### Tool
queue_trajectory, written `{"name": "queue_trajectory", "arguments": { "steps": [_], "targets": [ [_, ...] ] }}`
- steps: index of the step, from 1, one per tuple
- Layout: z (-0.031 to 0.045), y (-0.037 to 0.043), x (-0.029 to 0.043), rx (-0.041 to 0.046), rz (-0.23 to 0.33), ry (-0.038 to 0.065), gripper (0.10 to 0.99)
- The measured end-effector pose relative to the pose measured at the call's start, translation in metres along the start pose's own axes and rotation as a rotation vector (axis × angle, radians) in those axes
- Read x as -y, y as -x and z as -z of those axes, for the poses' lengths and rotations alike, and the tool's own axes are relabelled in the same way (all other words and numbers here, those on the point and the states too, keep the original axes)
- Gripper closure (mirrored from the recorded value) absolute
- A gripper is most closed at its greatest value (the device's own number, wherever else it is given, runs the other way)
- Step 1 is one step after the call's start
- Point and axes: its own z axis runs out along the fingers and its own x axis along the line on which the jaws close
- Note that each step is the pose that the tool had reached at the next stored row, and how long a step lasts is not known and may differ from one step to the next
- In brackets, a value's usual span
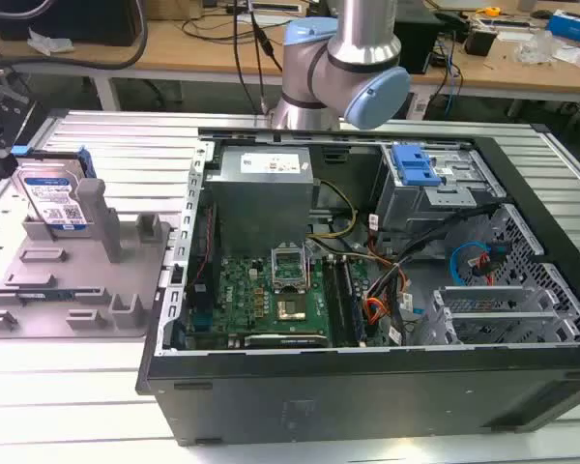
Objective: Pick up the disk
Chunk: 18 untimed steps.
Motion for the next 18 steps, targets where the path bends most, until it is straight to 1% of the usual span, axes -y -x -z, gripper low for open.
{"name": "queue_trajectory", "arguments": {
  "steps": [7, 11, 16, 18],
  "targets": [
    [0.0, 0.0, 0.0, -0.0003, 0.008, 0.0, 0.98],
    [0.0, 0.0, 0.0, -0.0015, 0.041, -0.001, 0.98],
    [0.0, 0.0002, 0.0, -0.0055, 0.145, -0.001, 0.98],
    [0.0, 0.0002, 0.0, -0.0087, 0.231, -0.001, 0.98]
  ]
}}
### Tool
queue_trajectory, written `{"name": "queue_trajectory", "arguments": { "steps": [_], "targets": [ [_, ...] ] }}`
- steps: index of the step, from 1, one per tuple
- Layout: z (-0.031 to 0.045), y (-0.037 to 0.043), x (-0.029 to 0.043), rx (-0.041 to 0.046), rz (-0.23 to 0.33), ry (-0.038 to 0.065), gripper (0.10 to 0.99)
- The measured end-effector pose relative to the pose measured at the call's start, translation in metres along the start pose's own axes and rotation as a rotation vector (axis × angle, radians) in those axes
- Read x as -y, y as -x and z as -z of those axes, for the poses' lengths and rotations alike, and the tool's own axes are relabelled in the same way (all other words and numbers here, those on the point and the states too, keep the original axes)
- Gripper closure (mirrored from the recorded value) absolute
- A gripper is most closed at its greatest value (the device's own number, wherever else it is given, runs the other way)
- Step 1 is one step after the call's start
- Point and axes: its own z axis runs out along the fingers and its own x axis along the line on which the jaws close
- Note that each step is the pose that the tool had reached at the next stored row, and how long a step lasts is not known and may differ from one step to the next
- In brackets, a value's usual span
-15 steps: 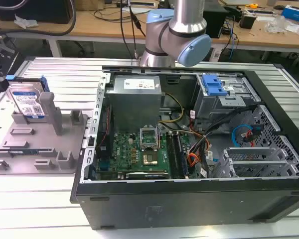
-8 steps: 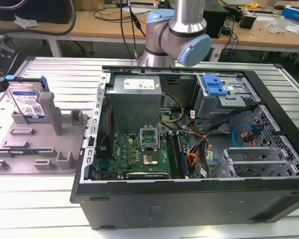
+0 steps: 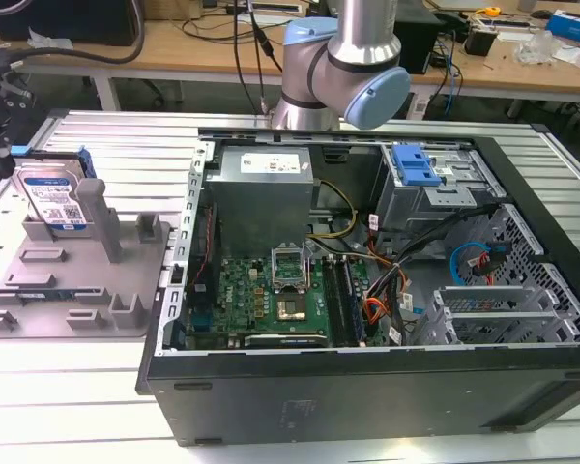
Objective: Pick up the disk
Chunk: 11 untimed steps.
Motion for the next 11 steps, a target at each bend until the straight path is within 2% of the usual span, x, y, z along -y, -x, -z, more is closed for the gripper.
{"name": "queue_trajectory", "arguments": {
  "steps": [4, 8, 11],
  "targets": [
    [0.0, 0.0, 0.0, -0.0048, 0.13, 0.0, 0.98],
    [0.0, 0.0, 0.0, -0.0078, 0.211, 0.0, 0.98],
    [0.0, 0.0, 0.0, -0.0116, 0.311, 0.0, 0.98]
  ]
}}
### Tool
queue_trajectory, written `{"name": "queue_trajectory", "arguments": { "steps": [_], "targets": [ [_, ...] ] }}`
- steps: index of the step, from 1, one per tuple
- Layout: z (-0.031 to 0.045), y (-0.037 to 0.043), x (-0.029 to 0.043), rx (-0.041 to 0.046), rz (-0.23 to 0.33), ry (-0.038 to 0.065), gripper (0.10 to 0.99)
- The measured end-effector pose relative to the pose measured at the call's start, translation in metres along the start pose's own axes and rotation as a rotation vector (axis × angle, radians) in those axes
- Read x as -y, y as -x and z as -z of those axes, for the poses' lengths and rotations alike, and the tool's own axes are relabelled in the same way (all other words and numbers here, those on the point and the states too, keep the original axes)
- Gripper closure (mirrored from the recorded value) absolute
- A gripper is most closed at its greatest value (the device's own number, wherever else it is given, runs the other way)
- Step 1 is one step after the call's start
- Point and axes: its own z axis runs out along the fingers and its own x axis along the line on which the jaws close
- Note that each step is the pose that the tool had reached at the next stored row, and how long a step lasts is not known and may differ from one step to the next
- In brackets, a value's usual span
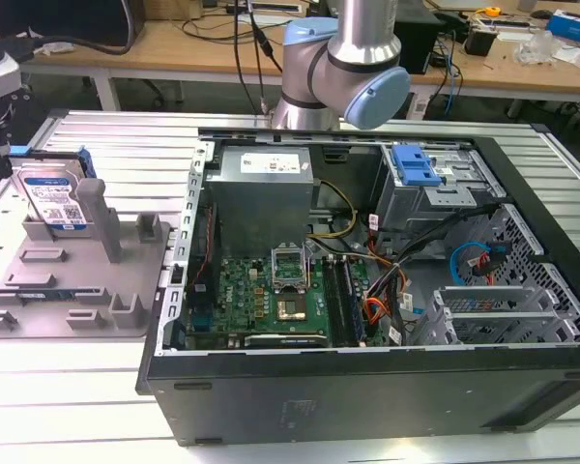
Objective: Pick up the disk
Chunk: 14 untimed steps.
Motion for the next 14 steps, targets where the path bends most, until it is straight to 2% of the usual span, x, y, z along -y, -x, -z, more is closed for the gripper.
{"name": "queue_trajectory", "arguments": {
  "steps": [2, 4, 5, 7, 11, 12, 13, 14],
  "targets": [
    [0.0, 0.0, 0.0, -0.0032, 0.085, 0.0, 0.98],
    [0.0, 0.0, 0.0, -0.0044, 0.119, 0.0, 0.973],
    [0.0, 0.0, 0.0001, -0.0055, 0.148, 0.0, 0.918],
    [0.0, 0.0, 0.0, -0.0072, 0.191, 0.0, 0.918],
    [-0.0002, 0.0, 0.0, -0.0103, 0.27, -0.001, 0.671],
    [-0.0003, 0.0, 0.0, -0.0113, 0.291, -0.001, 0.671],
    [-0.0004, 0.0, 0.0, -0.0122, 0.308, -0.001, 0.604],
    [-0.0005, 0.0, 0.0001, -0.0136, 0.338, -0.002, 0.604]
  ]
}}
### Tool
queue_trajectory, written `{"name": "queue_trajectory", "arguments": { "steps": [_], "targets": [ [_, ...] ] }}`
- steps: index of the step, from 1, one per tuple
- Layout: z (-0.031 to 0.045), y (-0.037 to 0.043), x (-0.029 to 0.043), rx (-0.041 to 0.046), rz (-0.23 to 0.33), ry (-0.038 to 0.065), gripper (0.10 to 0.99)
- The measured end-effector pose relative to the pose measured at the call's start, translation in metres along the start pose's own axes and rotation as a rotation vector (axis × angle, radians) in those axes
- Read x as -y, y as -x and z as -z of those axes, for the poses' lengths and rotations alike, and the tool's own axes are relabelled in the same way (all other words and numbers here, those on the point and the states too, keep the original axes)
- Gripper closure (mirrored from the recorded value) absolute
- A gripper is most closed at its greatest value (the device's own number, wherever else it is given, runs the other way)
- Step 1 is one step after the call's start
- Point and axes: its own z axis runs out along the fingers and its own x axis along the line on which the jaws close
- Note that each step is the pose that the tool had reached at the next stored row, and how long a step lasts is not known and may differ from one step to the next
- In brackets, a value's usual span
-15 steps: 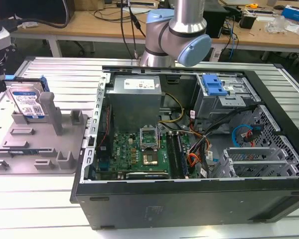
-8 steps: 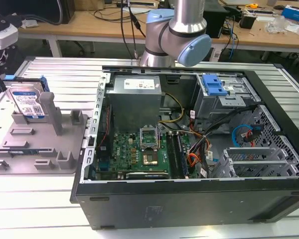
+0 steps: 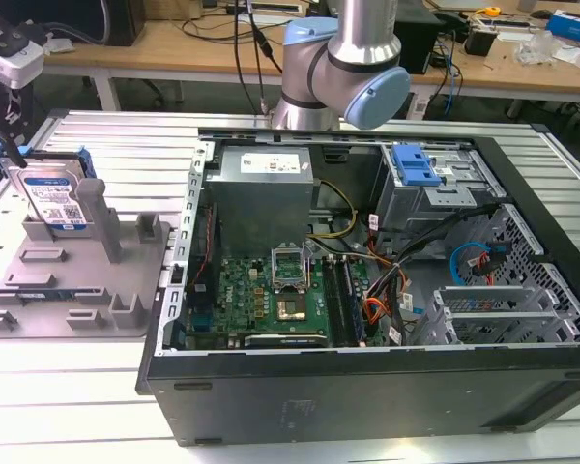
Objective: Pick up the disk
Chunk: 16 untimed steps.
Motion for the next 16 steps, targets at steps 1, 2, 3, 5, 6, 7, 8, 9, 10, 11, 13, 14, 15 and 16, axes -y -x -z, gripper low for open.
{"name": "queue_trajectory", "arguments": {
  "steps": [1, 2, 3, 5, 6, 7, 8, 9, 10, 11, 13, 14, 15, 16],
  "targets": [
    [0.0, 0.0, 0.0, -0.001, 0.016, 0.0, 0.604],
    [-0.0001, 0.0, 0.0, -0.0017, 0.032, -0.001, 0.604],
    [-0.0001, 0.0, 0.0, -0.0021, 0.054, -0.002, 0.604],
    [-0.0005, 0.0, 0.0, -0.0009, 0.105, -0.006, 0.604],
    [-0.0006, 0.0001, 0.0001, 0.0001, 0.128, -0.008, 0.604],
    [-0.0005, 0.0, 0.0, 0.0005, 0.145, -0.01, 0.604],
    [-0.0006, 0.0, 0.0, 0.0008, 0.163, -0.011, 0.604],
    [-0.0006, 0.0, 0.0001, 0.0008, 0.181, -0.012, 0.604],
    [-0.0006, 0.0, 0.0, 0.0006, 0.204, -0.013, 0.604],
    [-0.0006, 0.0, 0.0, 0.0003, 0.223, -0.013, 0.604],
    [-0.0006, 0.0, 0.0, -0.0005, 0.274, -0.014, 0.604],
    [-0.0007, 0.0, 0.0, -0.0008, 0.308, -0.015, 0.604],
    [-0.0008, 0.0, 0.0, -0.0012, 0.337, -0.016, 0.604],
    [-0.0009, 0.0, 0.0, -0.0014, 0.355, -0.016, 0.604]
  ]
}}
